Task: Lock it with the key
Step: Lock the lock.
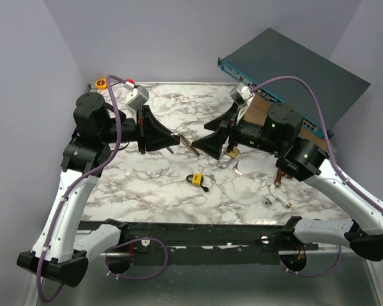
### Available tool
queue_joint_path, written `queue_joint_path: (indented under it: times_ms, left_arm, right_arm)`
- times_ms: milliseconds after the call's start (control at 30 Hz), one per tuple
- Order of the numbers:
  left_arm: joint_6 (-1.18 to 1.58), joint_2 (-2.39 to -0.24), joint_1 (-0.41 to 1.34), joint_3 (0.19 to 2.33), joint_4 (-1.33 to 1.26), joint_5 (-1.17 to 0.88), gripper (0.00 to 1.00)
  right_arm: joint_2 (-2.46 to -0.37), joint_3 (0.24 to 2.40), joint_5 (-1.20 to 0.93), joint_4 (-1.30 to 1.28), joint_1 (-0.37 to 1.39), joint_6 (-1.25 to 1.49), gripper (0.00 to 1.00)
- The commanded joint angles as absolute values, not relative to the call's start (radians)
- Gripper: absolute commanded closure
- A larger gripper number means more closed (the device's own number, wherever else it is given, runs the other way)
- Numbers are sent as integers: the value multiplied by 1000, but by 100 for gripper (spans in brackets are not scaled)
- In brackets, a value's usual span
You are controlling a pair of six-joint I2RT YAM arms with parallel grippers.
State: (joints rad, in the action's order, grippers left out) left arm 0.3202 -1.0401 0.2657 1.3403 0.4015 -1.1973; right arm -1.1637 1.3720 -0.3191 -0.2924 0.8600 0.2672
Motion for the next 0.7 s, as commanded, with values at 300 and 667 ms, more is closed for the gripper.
queue_joint_path:
  times_ms: [300,667]
  left_arm:
    - [427,-964,405,1567,413,-822,100]
    - [525,-969,441,1678,374,-754,100]
  right_arm:
    - [-1096,1245,-409,54,859,209,11]
    - [-1140,1282,-628,324,859,375,18]
